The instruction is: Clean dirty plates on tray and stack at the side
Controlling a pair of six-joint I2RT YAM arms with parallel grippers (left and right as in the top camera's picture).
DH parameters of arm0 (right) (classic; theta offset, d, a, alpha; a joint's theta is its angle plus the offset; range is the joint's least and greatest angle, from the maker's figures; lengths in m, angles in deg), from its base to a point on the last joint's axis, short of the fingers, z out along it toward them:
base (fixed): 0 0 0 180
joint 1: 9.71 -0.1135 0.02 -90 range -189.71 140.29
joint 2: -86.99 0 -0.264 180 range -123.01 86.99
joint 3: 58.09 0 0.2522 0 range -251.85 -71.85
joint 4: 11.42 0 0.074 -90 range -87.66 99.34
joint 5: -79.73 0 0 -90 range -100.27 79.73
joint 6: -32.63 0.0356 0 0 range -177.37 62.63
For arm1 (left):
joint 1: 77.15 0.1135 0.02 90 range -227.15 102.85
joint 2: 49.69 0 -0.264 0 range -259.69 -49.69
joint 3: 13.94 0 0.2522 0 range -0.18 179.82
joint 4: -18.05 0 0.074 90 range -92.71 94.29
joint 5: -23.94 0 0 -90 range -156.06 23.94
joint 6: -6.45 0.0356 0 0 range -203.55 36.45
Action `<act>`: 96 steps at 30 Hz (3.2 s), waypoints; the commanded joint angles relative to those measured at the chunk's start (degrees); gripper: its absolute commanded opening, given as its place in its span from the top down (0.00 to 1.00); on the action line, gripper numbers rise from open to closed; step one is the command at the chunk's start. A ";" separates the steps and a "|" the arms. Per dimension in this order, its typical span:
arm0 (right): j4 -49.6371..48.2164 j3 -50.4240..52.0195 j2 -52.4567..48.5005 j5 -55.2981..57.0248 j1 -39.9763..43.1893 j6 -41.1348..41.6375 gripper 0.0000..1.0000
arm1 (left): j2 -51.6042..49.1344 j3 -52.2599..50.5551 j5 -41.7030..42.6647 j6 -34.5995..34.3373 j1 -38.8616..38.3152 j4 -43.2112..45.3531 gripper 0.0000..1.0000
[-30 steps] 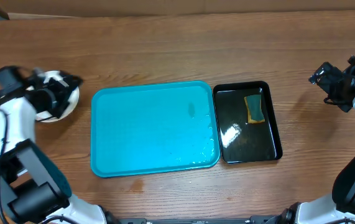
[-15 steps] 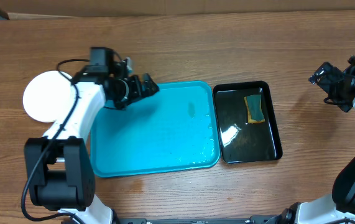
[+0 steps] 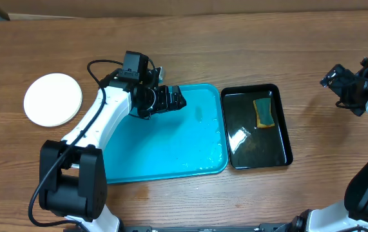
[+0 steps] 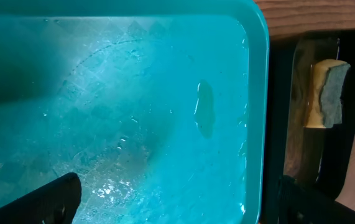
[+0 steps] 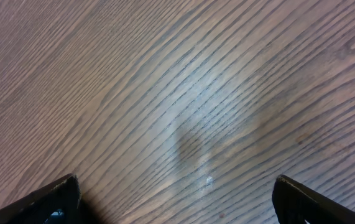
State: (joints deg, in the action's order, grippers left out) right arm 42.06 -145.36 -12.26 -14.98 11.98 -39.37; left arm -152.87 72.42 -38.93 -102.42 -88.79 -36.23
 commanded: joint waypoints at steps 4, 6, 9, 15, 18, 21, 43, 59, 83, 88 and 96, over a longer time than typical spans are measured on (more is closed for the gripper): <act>-0.26 -1.18 1.42 -0.55 -0.09 0.24 0.00 | 1.18 -0.02 -0.74 0.87 -0.02 0.07 0.00; -0.26 -1.18 1.42 -0.52 -0.09 0.24 0.00 | 1.18 -0.02 -0.74 0.87 -0.02 0.07 0.00; -0.26 -1.18 1.42 -0.52 -0.09 0.24 0.00 | 1.18 -0.02 -0.76 0.87 -0.02 0.07 0.00; -0.26 -1.18 1.42 -0.52 -0.09 0.24 0.00 | 1.18 -0.02 -0.74 0.87 -0.02 0.09 0.00; -0.44 -0.79 1.42 -0.52 -0.46 0.24 0.00 | 1.18 -0.02 -0.74 0.87 -0.02 0.07 0.00; -0.42 -0.74 1.42 -0.52 -1.97 0.24 0.00 | 1.18 -0.02 -0.74 0.87 -0.02 0.09 0.00; -0.37 -0.74 32.89 -0.52 -31.39 0.24 0.00 | 1.18 -0.02 -0.76 0.87 -0.02 0.07 0.00; 10.93 -0.02 61.27 6.58 -31.32 -3.04 0.00 | 1.18 -0.02 -0.76 0.90 -0.02 0.07 0.00; -42.01 52.63 94.71 6.67 -30.58 -10.78 0.00 | 1.18 -0.02 -0.76 0.87 -0.02 0.07 0.00; -47.50 62.29 99.14 5.90 -29.57 -10.75 0.00 | 1.18 -0.02 -0.76 0.90 -0.02 0.07 0.00; -51.54 71.28 99.08 5.46 -28.94 -10.56 0.00 | 1.18 -0.02 -0.74 0.87 -0.02 0.07 0.00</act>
State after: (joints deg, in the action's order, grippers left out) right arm -8.91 -76.30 86.14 -8.95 -17.24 -49.90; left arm -152.87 72.40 -39.36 -102.42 -88.79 -36.25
